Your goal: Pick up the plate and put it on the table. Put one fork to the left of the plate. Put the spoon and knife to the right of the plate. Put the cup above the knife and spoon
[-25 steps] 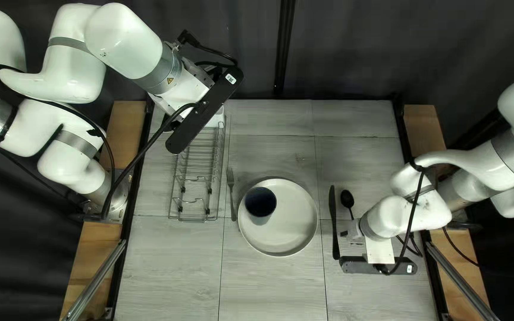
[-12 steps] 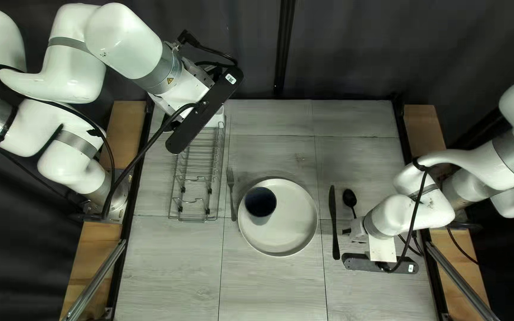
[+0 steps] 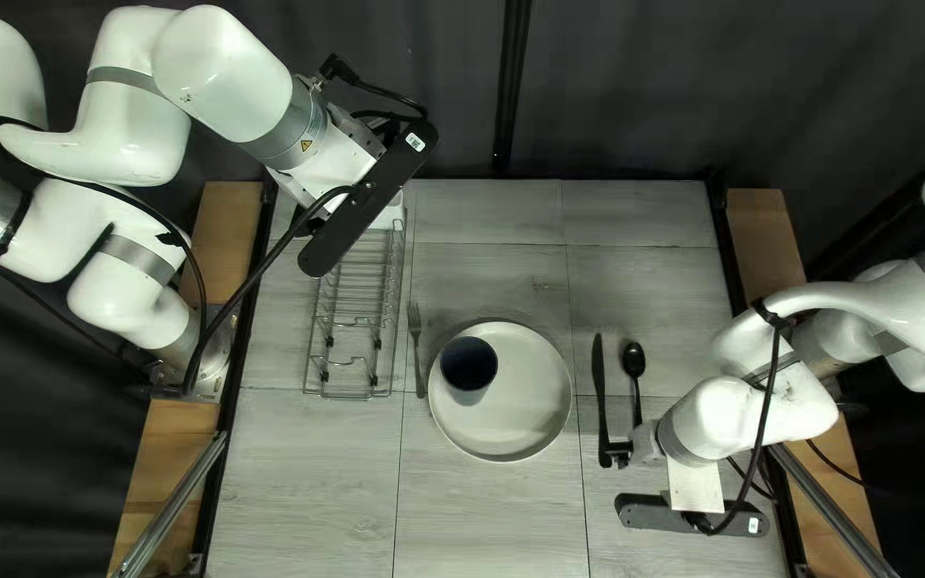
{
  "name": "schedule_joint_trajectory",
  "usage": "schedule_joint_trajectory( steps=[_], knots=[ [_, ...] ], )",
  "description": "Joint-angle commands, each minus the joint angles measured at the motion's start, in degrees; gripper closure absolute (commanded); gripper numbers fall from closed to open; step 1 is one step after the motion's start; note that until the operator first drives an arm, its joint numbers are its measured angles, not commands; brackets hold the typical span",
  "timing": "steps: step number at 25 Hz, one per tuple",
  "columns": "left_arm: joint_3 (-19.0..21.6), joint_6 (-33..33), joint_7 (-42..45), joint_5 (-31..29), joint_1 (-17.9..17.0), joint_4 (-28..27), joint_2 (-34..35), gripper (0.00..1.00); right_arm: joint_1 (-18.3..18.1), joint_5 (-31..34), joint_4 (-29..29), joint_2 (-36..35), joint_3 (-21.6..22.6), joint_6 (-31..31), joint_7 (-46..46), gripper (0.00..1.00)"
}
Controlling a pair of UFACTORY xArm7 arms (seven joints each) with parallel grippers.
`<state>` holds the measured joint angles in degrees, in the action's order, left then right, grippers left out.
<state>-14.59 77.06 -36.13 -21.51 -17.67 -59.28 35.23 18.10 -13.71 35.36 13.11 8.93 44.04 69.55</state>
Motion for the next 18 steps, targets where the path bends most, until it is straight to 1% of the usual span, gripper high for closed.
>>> schedule_joint_trajectory(
  steps=[1, 3, 4, 5, 7, 8, 9, 10, 11, 13, 18],
  knots=[
    [0.00, 0.00, 0.00, 0.00, 0.00, 0.00, 0.00, 0.00, 0.03, -0.26, 0.04, 0.18, -0.15, 0.04, 0.24, 0.00],
    [0.00, 0.00, 0.00, 0.00, 0.00, 0.00, 0.00, 0.00, 0.03, -0.26, 0.04, 0.18, -0.15, 0.04, 0.24, 0.00],
    [0.00, 0.00, 0.00, 0.00, 0.00, 0.00, 0.00, 0.00, 0.00, 0.45, -0.87, 0.72, -0.13, -1.35, 1.19, 0.00],
    [0.00, 0.00, 0.00, 0.00, 0.00, 0.00, 0.00, 0.00, -0.93, -0.06, -2.30, 1.67, -1.56, -4.44, 2.80, 0.00],
    [0.00, 0.00, 0.00, 0.00, 0.00, 0.00, 0.00, 0.00, -2.38, -1.82, -1.67, 1.33, -2.68, -6.03, -0.20, 0.00],
    [0.00, 0.00, 0.00, 0.00, 0.00, 0.00, 0.00, 0.00, -3.75, -3.35, -0.51, 1.62, -2.88, -5.93, -6.35, 0.00],
    [0.00, 0.00, 0.00, 0.00, 0.00, 0.00, 0.00, 0.00, -4.50, -3.88, -0.01, 2.14, -2.58, -5.70, -10.25, 0.00],
    [0.00, 0.00, 0.00, 0.00, 0.00, 0.00, 0.00, 0.00, -6.09, -3.88, -0.07, 4.30, -1.42, -5.73, -17.95, 0.00],
    [0.00, 0.00, 0.00, 0.00, 0.00, 0.00, 0.00, 0.00, -7.31, -3.73, -0.83, 6.25, -0.35, -6.00, -23.27, 0.00],
    [0.00, 0.00, 0.00, 0.00, 0.00, 0.00, 0.00, 0.00, -8.96, -2.77, -1.85, 8.53, 1.34, -5.91, -31.02, 0.00],
    [0.00, 0.00, 0.00, 0.00, 0.00, 0.00, 0.00, 0.00, -8.96, -2.77, -1.85, 8.53, 1.34, -5.91, -31.02, 0.00]
  ],
)
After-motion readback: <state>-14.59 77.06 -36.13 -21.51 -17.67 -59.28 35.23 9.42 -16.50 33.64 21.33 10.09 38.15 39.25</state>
